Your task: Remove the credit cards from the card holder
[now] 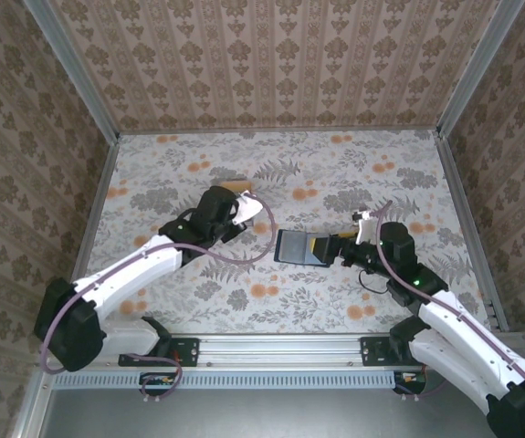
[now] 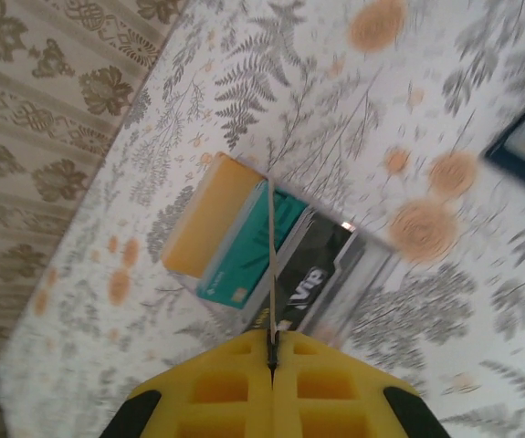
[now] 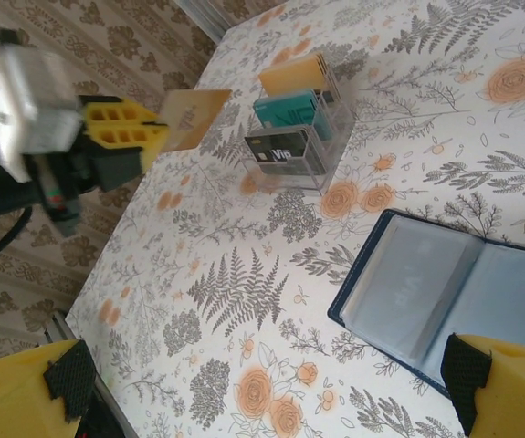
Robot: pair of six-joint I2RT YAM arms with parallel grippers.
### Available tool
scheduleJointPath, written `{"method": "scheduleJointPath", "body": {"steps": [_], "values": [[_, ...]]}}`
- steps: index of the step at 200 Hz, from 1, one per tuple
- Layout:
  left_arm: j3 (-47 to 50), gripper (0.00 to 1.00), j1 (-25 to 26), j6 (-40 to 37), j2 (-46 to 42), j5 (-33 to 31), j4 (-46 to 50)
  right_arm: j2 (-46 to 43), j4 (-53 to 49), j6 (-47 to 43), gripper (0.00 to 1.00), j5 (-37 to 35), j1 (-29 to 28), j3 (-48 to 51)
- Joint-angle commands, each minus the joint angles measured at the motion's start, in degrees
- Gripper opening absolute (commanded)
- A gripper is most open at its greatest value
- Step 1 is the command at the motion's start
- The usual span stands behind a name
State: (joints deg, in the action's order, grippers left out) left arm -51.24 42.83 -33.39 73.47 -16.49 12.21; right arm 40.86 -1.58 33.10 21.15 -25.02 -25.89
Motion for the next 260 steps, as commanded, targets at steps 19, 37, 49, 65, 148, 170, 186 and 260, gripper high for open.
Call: {"method": "scheduleJointPath", "body": {"steps": [19,37,49,65,148,170,186,260], "values": [[-1.8,0.00,-3.6,-23.0,5.0,-2.1,-4.6,-1.6,1.2,-0.8,1.00,-0.9,-0.3,1.4],[-2.5,0.00,-4.9,-28.5,7.7,-2.6,-6.9,-1.6,1.3,-0.8,1.00,-0.9,-0.3,1.5],[-3.0,0.00,-5.8,-31.1,9.6,-2.8,-8.6,-1.6,1.2,-0.8,1.00,-0.9,-0.3,1.5],[-5.0,0.00,-7.2,-31.6,11.4,-1.4,-8.5,-1.6,1.3,-0.8,1.00,-1.0,-0.3,1.6],[-12.2,0.00,-10.3,-30.3,19.9,2.8,-7.2,-0.2,1.5,-1.4,1.00,-1.9,-0.3,1.7],[-13.1,0.00,-10.4,-30.1,21.8,3.0,-7.2,0.1,1.4,-1.3,1.00,-2.0,-0.3,1.7],[-13.4,0.00,-10.6,-30.3,23.1,2.9,-7.0,0.0,1.2,-1.5,1.00,-2.1,-0.3,1.6],[-16.3,0.00,-11.6,-29.2,26.7,3.1,-5.2,0.2,1.1,-1.5,1.00,-2.3,-0.3,1.7]]}}
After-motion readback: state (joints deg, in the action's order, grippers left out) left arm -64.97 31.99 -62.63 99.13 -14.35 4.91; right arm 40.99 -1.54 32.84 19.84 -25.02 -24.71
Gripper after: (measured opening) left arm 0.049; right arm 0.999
